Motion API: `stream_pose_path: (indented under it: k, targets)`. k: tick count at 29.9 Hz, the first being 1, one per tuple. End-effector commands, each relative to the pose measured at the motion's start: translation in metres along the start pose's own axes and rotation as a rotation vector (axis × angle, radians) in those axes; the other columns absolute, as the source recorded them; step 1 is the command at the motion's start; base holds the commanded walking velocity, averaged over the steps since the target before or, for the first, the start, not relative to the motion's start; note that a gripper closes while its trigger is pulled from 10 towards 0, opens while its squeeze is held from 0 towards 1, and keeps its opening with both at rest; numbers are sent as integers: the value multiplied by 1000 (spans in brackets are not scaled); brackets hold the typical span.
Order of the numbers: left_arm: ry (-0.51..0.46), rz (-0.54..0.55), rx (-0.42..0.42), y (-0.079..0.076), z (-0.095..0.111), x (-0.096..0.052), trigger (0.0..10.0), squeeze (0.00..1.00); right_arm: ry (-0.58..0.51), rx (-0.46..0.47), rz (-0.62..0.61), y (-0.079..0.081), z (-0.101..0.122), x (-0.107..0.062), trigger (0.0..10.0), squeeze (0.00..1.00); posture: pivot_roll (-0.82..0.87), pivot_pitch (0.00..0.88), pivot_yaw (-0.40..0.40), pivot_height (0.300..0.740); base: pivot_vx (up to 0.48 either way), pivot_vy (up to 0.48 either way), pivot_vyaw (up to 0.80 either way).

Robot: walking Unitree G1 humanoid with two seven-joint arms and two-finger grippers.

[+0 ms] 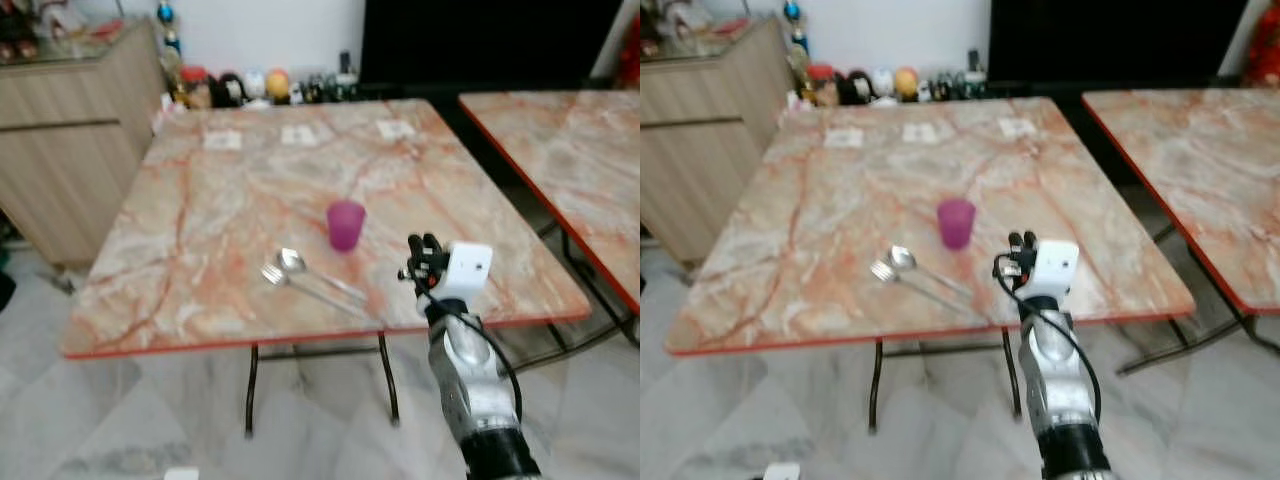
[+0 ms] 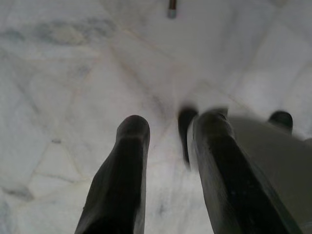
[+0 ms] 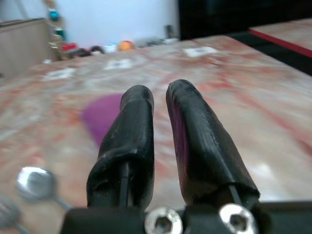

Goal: Setting the table

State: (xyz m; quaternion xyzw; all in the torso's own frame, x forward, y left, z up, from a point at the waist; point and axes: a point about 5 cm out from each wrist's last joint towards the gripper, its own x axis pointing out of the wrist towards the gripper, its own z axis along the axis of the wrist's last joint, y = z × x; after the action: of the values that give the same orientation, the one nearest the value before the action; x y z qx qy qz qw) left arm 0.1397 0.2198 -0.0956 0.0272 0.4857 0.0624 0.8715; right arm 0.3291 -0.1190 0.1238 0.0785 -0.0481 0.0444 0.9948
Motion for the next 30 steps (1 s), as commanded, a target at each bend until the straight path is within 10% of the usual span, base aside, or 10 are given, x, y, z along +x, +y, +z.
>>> stream_pose_path:
  k: [1,8,9,26,27,30]
  targets:
    - [30,20,5,8,-8,-2,10000,0,-7,8,34,11,1,1,10000,0,-46,0,7,740,319,0,0]
    - [31,22,14,8,-8,-2,10000,0,-10,28,45,13,2,2,10000,0,-46,0,7,740,221,0,0]
    - [30,20,16,8,-7,-2,10000,0,-17,38,43,14,4,4,10000,1000,-45,0,8,740,0,0,0]
    - [32,20,16,8,-7,-2,10000,0,13,200,-127,3,22,33,10000,961,-42,0,10,740,0,0,0]
    - [33,20,15,8,-7,-2,10000,0,43,205,-156,0,19,34,10000,55,-40,0,10,740,0,0,0]
    - [34,20,14,8,-8,-2,10000,0,127,268,-241,-9,11,36,10000,0,-40,0,11,740,0,0,0]
